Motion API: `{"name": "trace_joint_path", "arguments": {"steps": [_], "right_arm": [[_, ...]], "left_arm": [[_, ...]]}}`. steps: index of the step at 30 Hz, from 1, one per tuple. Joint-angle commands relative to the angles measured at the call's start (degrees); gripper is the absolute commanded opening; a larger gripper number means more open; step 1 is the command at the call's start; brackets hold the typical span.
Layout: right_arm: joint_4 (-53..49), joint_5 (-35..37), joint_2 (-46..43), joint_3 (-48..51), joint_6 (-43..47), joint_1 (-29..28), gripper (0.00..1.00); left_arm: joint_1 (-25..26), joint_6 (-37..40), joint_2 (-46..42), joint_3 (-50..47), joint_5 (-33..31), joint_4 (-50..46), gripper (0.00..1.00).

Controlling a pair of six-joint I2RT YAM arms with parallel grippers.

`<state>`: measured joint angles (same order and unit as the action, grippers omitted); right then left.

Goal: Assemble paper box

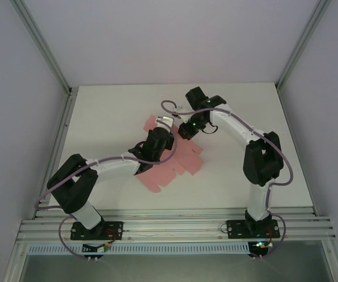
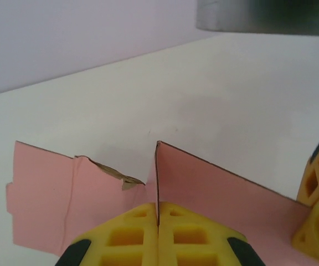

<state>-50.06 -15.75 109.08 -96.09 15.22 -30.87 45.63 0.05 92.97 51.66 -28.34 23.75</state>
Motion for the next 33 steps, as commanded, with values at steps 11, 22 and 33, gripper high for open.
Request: {"name": "trace_joint_path", "arguments": {"steps": [11,22,33], "right_arm": [[11.7,-4.3,-4.8,2.3,-2.1,-1.4,0.0],[7.5,-3.3,-7.9,4.8,5.5,2.4,0.0],[5.4,-14.0,-9.5,6.5,10.6,5.2,0.0]], "left_arm": [[2.4,-6.2,0.7,2.2,6.1,2.7,0.17],[-10.8,-3.9,-22.6,-5.6,16.4,-18.0,1.0],[-38.6,-8.4,-28.8,-14.3,62.8,-18.4,1.0]]}}
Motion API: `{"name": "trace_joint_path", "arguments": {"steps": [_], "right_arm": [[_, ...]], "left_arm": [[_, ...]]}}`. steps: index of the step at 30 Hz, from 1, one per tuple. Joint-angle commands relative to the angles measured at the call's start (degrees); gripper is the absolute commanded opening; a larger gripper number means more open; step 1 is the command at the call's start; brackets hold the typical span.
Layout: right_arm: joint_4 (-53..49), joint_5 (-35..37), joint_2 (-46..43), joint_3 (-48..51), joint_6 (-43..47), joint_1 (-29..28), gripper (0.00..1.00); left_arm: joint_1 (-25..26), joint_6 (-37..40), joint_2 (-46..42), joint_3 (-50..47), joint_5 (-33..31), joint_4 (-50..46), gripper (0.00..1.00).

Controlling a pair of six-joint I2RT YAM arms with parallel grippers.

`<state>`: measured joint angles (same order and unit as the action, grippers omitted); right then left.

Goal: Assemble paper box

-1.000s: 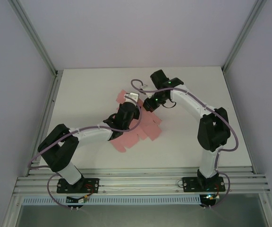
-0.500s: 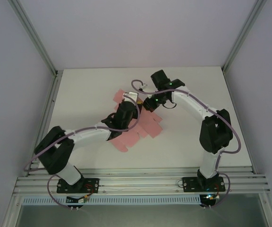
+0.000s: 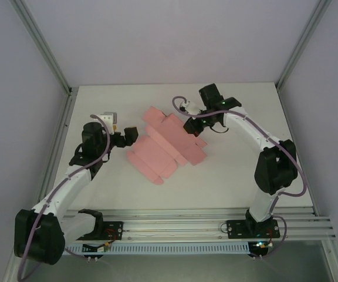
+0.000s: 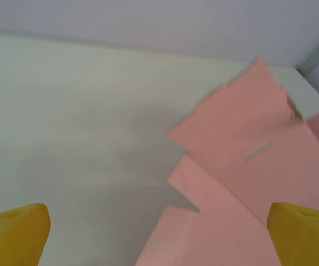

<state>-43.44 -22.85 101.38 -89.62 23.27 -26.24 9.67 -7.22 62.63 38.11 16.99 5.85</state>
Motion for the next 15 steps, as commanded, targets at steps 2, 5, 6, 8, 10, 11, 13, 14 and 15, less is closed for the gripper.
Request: {"name": "trace_joint_path", "arguments": {"steps": [2,5,6,8,10,11,13,14,15], "right_arm": [[-2.7,-9.8,-2.0,0.0,4.8,0.7,0.0],[-3.0,-12.2,-2.8,0.9,6.5,0.8,0.0],[-3.0,-12.2,-2.9,0.9,6.6,0.8,0.0],[-2.9,-12.6,-3.1,0.8,6.3,0.9,0.0],[-2.3,-13.1,-3.3,1.0,5.9,1.1,0.0],[-2.2,-13.7,-3.4,1.0,5.8,1.2,0.0],[-1.5,-14.6,-3.7,1.2,5.3,1.4,0.0],[-1.7,-14.7,-3.6,1.2,5.4,1.4,0.0],[-2.0,-15.5,-3.5,1.2,5.6,1.4,0.0]], "left_arm": [[-4.1,-2.3,3.6,-0.6,21.8,2.4,0.93],[-5.0,-2.3,6.7,1.1,25.7,3.5,0.8],[-5.1,-2.0,7.4,1.5,27.1,4.1,0.77],[-5.1,-1.8,8.3,1.7,28.9,5.6,0.75],[-5.1,-1.6,9.0,2.2,28.1,5.3,0.75],[-5.1,-1.3,9.3,2.6,27.3,4.0,0.74],[-5.1,-0.8,9.4,2.1,28.0,4.4,0.72],[-5.1,-0.6,9.3,1.6,28.3,5.0,0.72],[-5.1,-1.0,9.3,1.2,28.3,5.8,0.71]]}}
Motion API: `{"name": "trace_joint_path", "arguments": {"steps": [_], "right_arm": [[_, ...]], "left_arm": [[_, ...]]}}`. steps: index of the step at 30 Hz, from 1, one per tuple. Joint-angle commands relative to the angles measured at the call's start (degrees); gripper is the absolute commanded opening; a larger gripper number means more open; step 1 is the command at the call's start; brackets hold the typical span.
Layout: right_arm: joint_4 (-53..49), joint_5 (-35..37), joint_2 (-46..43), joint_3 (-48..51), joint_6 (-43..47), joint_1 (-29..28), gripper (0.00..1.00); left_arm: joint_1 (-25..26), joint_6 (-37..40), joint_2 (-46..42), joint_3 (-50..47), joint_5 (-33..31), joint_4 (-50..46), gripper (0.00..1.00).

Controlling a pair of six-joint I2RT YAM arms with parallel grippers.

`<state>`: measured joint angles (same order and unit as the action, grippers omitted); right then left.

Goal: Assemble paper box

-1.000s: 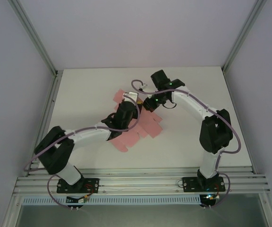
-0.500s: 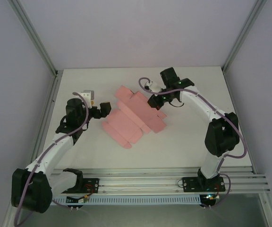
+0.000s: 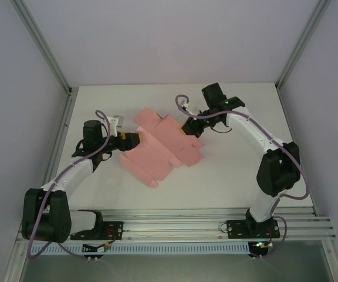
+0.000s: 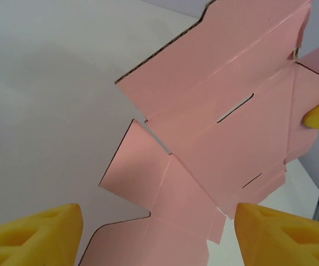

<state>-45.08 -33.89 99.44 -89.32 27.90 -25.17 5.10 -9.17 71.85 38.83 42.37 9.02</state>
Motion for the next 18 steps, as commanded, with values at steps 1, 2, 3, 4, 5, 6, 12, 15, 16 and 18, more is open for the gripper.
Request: {"name": "trace_joint_path", "arguments": {"steps": [1,2,3,4,5,6,12,15,16,18], "right_arm": [[-0.6,-5.2,-1.7,1.0,1.4,0.3,0.0],[-0.5,-5.8,-1.9,1.3,1.6,0.4,0.0],[-0.3,-6.0,-2.1,1.5,1.8,0.3,0.0],[0.0,-5.9,-2.4,1.9,1.7,0.4,0.0],[0.2,-5.9,-2.6,2.0,1.7,0.3,0.0],[0.2,-6.1,-2.8,2.1,1.8,0.4,0.0],[1.3,-7.1,-4.2,3.1,1.2,0.5,0.0],[1.4,-7.6,-4.5,3.4,1.0,0.9,0.0],[1.4,-7.9,-4.6,3.4,1.0,1.0,0.0],[1.0,-8.0,-4.6,3.4,1.2,1.2,0.0]], "left_arm": [[-0.6,0.7,0.0,0.1,2.5,3.7,0.71],[-0.5,0.4,0.0,0.0,1.7,4.4,0.71],[-0.6,-0.1,0.1,-0.1,1.1,5.2,0.71],[-0.5,-0.5,0.2,-0.2,1.0,6.2,0.69],[-0.6,-1.0,0.1,-0.2,0.9,7.2,0.68],[-0.5,-1.2,0.2,-0.1,1.2,7.7,0.67],[-0.6,0.3,1.1,0.9,0.2,5.7,0.66],[-0.5,1.1,2.0,1.0,0.0,4.2,0.66],[-0.6,1.3,2.3,0.9,-0.4,4.0,0.65],[-0.6,1.4,2.8,0.6,0.2,4.9,0.52]]}}
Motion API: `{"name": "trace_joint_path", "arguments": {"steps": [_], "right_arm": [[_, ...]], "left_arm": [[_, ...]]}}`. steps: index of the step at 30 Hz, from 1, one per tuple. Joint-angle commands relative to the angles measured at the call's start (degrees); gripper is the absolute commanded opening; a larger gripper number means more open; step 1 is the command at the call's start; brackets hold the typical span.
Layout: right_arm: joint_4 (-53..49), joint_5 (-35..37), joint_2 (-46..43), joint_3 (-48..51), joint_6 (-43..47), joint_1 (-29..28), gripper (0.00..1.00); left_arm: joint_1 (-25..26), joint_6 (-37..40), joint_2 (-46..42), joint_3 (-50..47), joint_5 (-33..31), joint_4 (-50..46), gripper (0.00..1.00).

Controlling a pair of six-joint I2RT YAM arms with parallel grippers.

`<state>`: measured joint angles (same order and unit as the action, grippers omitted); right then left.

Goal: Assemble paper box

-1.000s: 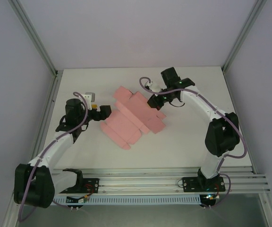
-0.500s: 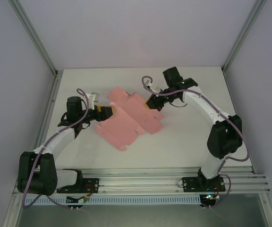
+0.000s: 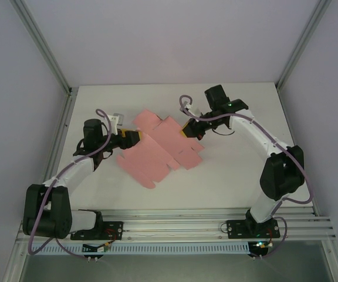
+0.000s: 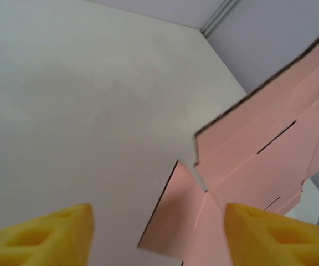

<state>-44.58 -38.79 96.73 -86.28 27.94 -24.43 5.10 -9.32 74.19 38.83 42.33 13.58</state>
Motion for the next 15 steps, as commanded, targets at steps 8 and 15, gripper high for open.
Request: {"name": "trace_joint_path", "arguments": {"steps": [8,15], "right_arm": [[-0.1,-2.9,-0.2,0.0,0.9,0.5,0.0],[-1.7,-2.9,1.4,-1.5,0.1,0.5,0.0]], "left_arm": [[-0.5,0.4,1.0,-0.6,6.5,5.2,0.09],[1.0,5.9,-1.3,-0.9,3.0,1.2,0.01]]}}
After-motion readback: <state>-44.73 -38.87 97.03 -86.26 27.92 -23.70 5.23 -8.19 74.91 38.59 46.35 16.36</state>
